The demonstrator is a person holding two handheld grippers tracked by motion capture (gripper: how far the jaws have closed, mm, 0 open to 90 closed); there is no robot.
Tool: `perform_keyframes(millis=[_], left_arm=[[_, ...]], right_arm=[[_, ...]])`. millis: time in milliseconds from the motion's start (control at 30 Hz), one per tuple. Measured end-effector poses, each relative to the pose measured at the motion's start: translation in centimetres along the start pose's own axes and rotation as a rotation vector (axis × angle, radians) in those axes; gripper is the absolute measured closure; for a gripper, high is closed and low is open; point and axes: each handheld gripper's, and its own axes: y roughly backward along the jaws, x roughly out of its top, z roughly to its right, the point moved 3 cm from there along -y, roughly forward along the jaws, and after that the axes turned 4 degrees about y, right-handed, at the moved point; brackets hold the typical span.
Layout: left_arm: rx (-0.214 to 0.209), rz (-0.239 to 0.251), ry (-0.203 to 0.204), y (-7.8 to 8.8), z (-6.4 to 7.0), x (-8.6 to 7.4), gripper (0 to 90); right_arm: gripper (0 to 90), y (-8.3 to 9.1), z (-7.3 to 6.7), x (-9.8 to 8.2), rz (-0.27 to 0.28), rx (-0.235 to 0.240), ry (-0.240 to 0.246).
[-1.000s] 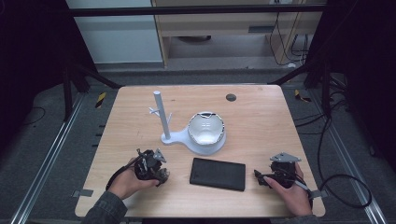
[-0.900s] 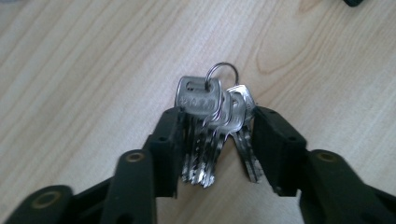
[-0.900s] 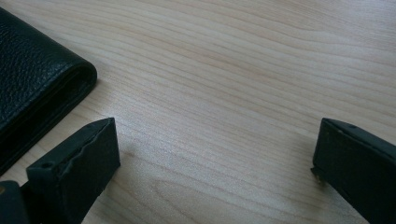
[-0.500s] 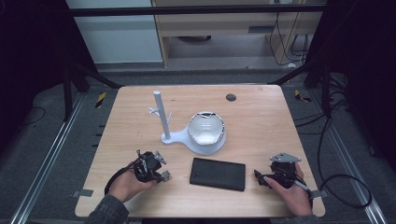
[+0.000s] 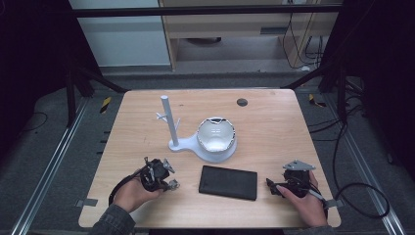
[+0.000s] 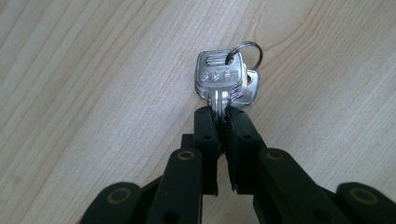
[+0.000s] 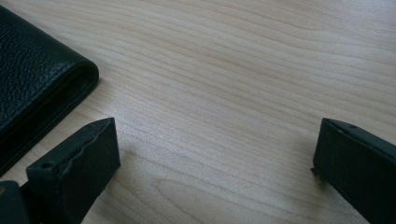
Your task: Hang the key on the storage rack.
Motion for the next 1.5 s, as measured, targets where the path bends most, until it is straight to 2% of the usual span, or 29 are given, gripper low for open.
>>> perform_keyframes(millis=[67,167,267,367,433,667,700,800,967,1100,1300,1400,1500], left_arm=[[0.007,-0.006,-0.004,0.1,0.0,0.0,83.4],[-0.006,-0.002,-0.005,0.5,0.0,0.0,83.4],[0.004,0.012,0.007,0.8,-0.2,0.0,84.8],[-0.006,0.019,0.013,1.3,-0.4,-0.1,87.3],[0.006,0.009,0.009,1.3,-0.4,-0.1,87.7],[0.004,0.004,0.015,1.2,-0.8,0.0,87.9],[-0.002,0.016,0.027,1.3,-0.9,-0.1,88.0],[0.007,0.039,0.034,2.4,-1.2,0.1,88.2],[0.02,0.041,0.007,5.1,-1.2,1.1,88.6],[0.023,0.017,-0.001,5.5,-1.3,1.5,88.7],[0.024,0.016,-0.006,6.2,-1.5,2.0,88.7],[0.031,0.015,-0.017,7.2,-1.4,2.4,88.7],[0.034,0.023,-0.028,8.9,-1.4,3.0,88.7]], right_arm=[[0.6,-0.1,0.1,0.0,0.002,-0.007,0.013],[0.6,0.0,0.0,0.0,0.002,-0.006,0.013],[0.6,0.0,0.0,0.0,0.002,-0.007,0.012],[0.6,0.0,0.0,0.0,0.003,-0.006,0.013],[0.6,0.0,0.0,0.0,0.002,-0.006,0.012],[0.6,0.0,0.0,0.0,0.003,-0.006,0.01],[0.6,0.0,0.0,0.0,0.003,-0.006,0.012],[0.6,0.0,-0.1,0.0,0.003,-0.006,0.01],[0.5,0.0,-0.1,0.0,0.002,-0.007,0.009],[0.5,0.0,-0.1,0.0,0.002,-0.007,0.009],[0.5,0.0,-0.1,0.0,0.002,-0.007,0.009],[0.5,-0.1,-0.1,0.0,0.002,-0.007,0.008],[0.5,-0.1,-0.1,0.0,0.002,-0.007,0.008]])
